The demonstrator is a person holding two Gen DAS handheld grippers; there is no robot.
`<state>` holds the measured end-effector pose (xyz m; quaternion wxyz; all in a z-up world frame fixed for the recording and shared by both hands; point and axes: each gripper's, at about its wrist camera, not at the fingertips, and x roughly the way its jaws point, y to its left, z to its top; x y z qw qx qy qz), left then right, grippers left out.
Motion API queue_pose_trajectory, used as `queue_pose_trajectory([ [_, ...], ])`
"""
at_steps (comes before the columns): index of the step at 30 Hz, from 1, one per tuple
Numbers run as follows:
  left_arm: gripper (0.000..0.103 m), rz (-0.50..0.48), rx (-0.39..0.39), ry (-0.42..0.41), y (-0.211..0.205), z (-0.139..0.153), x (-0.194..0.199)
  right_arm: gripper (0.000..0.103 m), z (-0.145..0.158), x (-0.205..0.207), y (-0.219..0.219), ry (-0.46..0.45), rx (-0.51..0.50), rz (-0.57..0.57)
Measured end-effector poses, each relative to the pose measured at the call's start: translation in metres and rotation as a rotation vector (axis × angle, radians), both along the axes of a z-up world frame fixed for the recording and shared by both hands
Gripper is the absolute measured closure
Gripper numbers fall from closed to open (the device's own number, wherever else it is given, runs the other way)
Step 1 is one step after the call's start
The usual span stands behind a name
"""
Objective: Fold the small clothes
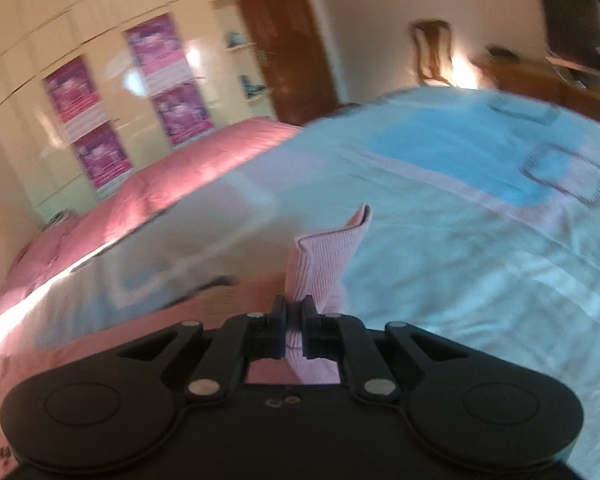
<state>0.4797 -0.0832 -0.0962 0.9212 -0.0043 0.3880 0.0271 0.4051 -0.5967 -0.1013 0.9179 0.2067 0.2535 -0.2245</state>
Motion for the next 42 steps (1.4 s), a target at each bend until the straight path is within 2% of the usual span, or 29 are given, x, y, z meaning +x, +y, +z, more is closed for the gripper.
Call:
queue_pose_trajectory([
  [4, 0.000, -0.023, -0.063, -0.002, 0.037, -0.008, 0.008, 0.096, 0.016, 0.023, 0.063, -0.002, -0.062, 0.123],
  [10, 0.000, -0.028, -0.112, -0.020, 0.088, -0.012, 0.016, 0.096, 0.026, 0.064, 0.185, -0.008, -0.109, 0.360],
  [17, 0.000, 0.002, -0.150, -0.007, 0.141, -0.022, 0.020, 0.096, 0.009, 0.089, 0.325, 0.048, -0.158, 0.642],
  [23, 0.000, -0.010, -0.179, 0.004, 0.154, -0.033, 0.022, 0.096, -0.020, 0.092, 0.401, 0.124, -0.199, 0.778],
  [24, 0.000, -0.015, -0.183, 0.007, 0.152, -0.034, 0.021, 0.093, -0.027, 0.092, 0.408, 0.149, -0.197, 0.791],
  [26, 0.000, -0.034, -0.191, 0.007, 0.146, -0.036, 0.027, 0.084, -0.036, 0.089, 0.414, 0.164, -0.187, 0.805],
  [28, 0.000, -0.065, -0.207, 0.006, 0.139, -0.038, 0.031, 0.070, -0.029, 0.081, 0.413, 0.141, -0.187, 0.800],
  [29, 0.001, -0.083, -0.216, 0.006, 0.133, -0.038, 0.036, 0.071, -0.024, 0.077, 0.405, 0.121, -0.183, 0.777],
  [31, 0.001, -0.127, -0.237, -0.002, 0.116, -0.040, 0.042, 0.086, -0.017, 0.068, 0.389, 0.092, -0.140, 0.715],
  [32, 0.001, -0.152, -0.248, -0.005, 0.103, -0.042, 0.049, 0.090, -0.014, 0.065, 0.377, 0.088, -0.121, 0.674],
  [34, 0.003, -0.200, -0.270, -0.002, 0.080, -0.044, 0.062, 0.091, -0.006, 0.061, 0.352, 0.091, -0.114, 0.583],
  [35, 0.009, -0.221, -0.280, 0.003, 0.070, -0.045, 0.067, 0.092, -0.003, 0.058, 0.340, 0.087, -0.107, 0.550],
  [36, 0.022, -0.240, -0.281, 0.017, 0.059, -0.046, 0.073, 0.092, 0.000, 0.054, 0.327, 0.078, -0.093, 0.525],
  [39, 0.025, -0.267, -0.229, 0.080, 0.027, -0.058, 0.095, 0.092, 0.008, 0.038, 0.295, 0.062, -0.099, 0.450],
  [41, 0.026, -0.282, -0.243, 0.092, 0.016, -0.063, 0.103, 0.092, 0.011, 0.032, 0.277, 0.058, -0.098, 0.389],
  [42, 0.034, -0.286, -0.242, 0.095, 0.010, -0.065, 0.105, 0.092, 0.010, 0.029, 0.268, 0.056, -0.098, 0.356],
])
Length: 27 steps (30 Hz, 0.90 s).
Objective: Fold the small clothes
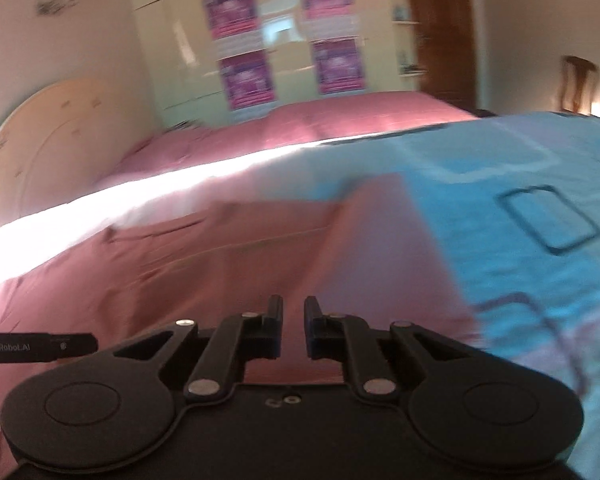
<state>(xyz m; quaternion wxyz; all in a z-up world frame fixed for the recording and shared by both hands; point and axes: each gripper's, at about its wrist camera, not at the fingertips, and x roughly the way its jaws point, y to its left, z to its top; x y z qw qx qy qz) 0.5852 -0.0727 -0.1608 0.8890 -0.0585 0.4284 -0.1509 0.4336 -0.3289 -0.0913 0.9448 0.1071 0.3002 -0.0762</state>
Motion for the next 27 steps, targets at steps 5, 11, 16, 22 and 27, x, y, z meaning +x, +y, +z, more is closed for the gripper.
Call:
queue_pose_trajectory([
  [5, 0.080, -0.017, 0.022, -0.030, -0.022, -0.004, 0.007, 0.091, -0.009, -0.012, -0.043, -0.004, 0.013, -0.179],
  [11, 0.094, 0.003, -0.046, -0.145, -0.008, 0.026, -0.009, 0.090, -0.015, -0.018, -0.076, 0.004, 0.077, -0.281],
  [16, 0.094, 0.030, -0.048, -0.211, 0.023, 0.055, -0.021, 0.090, -0.011, -0.017, -0.079, 0.001, 0.088, -0.275],
  [22, 0.094, 0.090, -0.018, -0.199, 0.067, 0.048, -0.026, 0.090, -0.011, -0.010, -0.069, 0.010, 0.100, -0.216],
  [27, 0.094, 0.097, 0.000, -0.149, 0.079, 0.024, -0.026, 0.089, -0.020, -0.004, -0.057, 0.043, 0.095, -0.158],
])
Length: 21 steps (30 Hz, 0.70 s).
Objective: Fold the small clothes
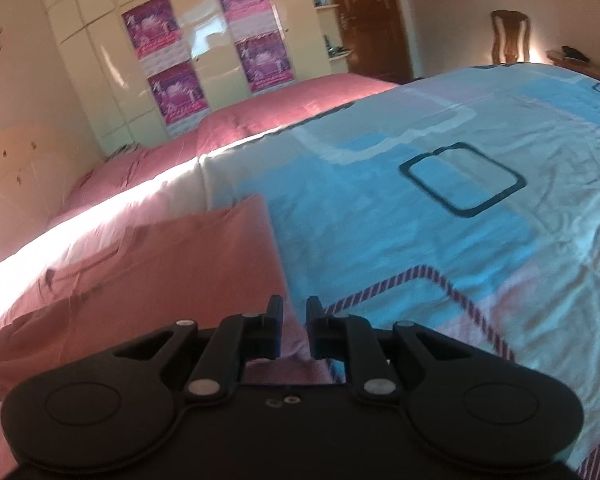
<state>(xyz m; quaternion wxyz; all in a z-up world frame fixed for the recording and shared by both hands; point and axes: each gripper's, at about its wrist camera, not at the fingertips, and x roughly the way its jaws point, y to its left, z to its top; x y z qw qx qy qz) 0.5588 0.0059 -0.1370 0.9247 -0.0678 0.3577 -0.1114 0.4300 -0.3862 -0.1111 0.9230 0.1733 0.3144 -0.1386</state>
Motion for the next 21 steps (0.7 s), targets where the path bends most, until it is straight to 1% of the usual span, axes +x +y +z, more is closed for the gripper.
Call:
queue_pose_trajectory([
  [4, 0.094, 0.005, 0.016, 0.033, -0.004, -0.021, 0.001, 0.088, -0.018, 0.007, 0.003, 0.078, -0.016, 0.018],
  [6, 0.093, 0.000, 0.011, 0.052, -0.002, -0.027, 0.002, 0.086, -0.020, 0.008, 0.000, 0.089, -0.020, 0.015],
  [8, 0.077, 0.022, 0.013, 0.039, 0.001, -0.027, 0.000, 0.084, -0.015, 0.006, -0.002, 0.063, -0.007, 0.019],
  [9, 0.055, 0.033, 0.022, 0.030, 0.002, -0.026, 0.001, 0.081, -0.010, 0.006, -0.003, 0.043, -0.026, 0.024],
  [10, 0.044, 0.043, 0.030, 0.016, 0.003, -0.025, 0.003, 0.073, -0.006, 0.008, -0.004, 0.027, -0.043, 0.030],
  [11, 0.044, 0.051, 0.034, 0.000, 0.004, -0.024, 0.006, 0.068, -0.002, 0.012, -0.007, 0.012, -0.050, 0.034],
  [12, 0.044, 0.046, 0.029, -0.003, 0.006, -0.024, 0.010, 0.059, 0.000, 0.019, -0.013, 0.002, -0.048, 0.037],
  [14, 0.044, 0.039, 0.018, 0.008, 0.006, -0.028, 0.022, 0.060, 0.003, 0.037, -0.024, -0.013, -0.027, 0.045],
  [15, 0.044, 0.036, 0.011, 0.029, 0.005, -0.032, 0.029, 0.061, 0.003, 0.046, -0.030, -0.027, -0.012, 0.050],
  [16, 0.045, 0.032, 0.001, 0.044, 0.004, -0.034, 0.036, 0.063, 0.003, 0.058, -0.036, -0.035, 0.010, 0.052],
  [17, 0.045, 0.033, -0.005, 0.043, 0.003, -0.037, 0.040, 0.063, 0.001, 0.069, -0.042, -0.037, 0.039, 0.052],
  [18, 0.050, 0.026, -0.008, 0.042, 0.002, -0.037, 0.043, 0.063, -0.002, 0.081, -0.049, -0.040, 0.078, 0.056],
  [19, 0.072, 0.019, -0.003, 0.039, 0.000, -0.037, 0.045, 0.063, -0.006, 0.093, -0.054, -0.038, 0.109, 0.064],
  [20, 0.084, 0.009, -0.007, 0.041, -0.002, -0.038, 0.048, 0.063, -0.011, 0.104, -0.058, -0.027, 0.132, 0.069],
  [21, 0.094, -0.002, -0.031, 0.048, -0.001, -0.039, 0.050, 0.064, -0.015, 0.114, -0.061, -0.016, 0.155, 0.075],
])
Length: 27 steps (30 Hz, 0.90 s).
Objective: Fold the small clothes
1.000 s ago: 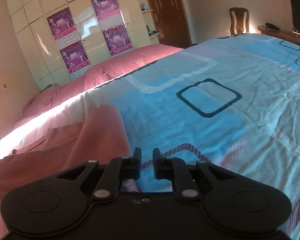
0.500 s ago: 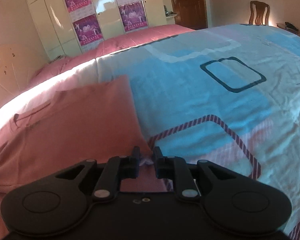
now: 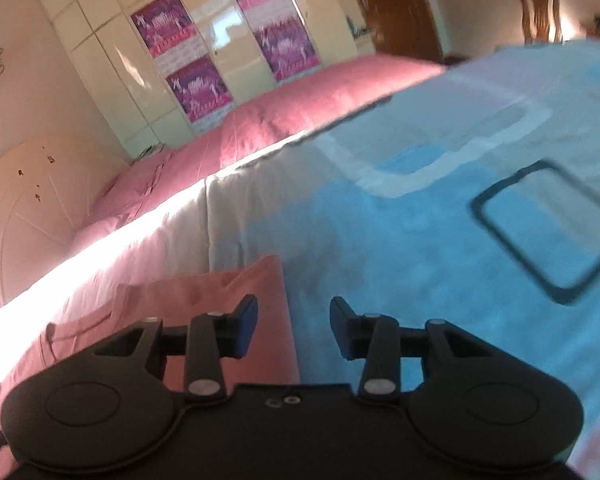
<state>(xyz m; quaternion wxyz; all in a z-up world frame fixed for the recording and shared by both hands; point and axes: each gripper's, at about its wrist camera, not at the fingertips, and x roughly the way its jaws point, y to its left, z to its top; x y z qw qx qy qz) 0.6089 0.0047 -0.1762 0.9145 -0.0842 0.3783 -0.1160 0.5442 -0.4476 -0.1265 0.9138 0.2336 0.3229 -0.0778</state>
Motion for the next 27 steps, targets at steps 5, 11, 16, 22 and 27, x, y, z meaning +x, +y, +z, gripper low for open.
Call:
queue_pose_trajectory([
  [5, 0.097, 0.030, -0.018, -0.131, 0.000, 0.011, -0.015, 0.099, -0.014, 0.029, 0.000, 0.038, 0.020, 0.074],
  [11, 0.095, 0.031, 0.023, -0.066, 0.001, -0.005, -0.012, 0.096, -0.014, 0.030, 0.013, 0.061, -0.119, 0.092],
  [16, 0.077, 0.081, 0.142, -0.192, -0.015, 0.028, -0.028, 0.090, 0.008, 0.025, 0.017, 0.006, -0.186, 0.109],
  [22, 0.077, -0.075, 0.159, -0.078, -0.069, 0.011, -0.011, 0.094, -0.006, 0.039, 0.034, 0.096, -0.260, 0.195],
  [27, 0.074, -0.047, 0.148, -0.093, -0.072, 0.014, -0.035, 0.092, 0.001, 0.005, 0.045, 0.112, -0.299, 0.246],
])
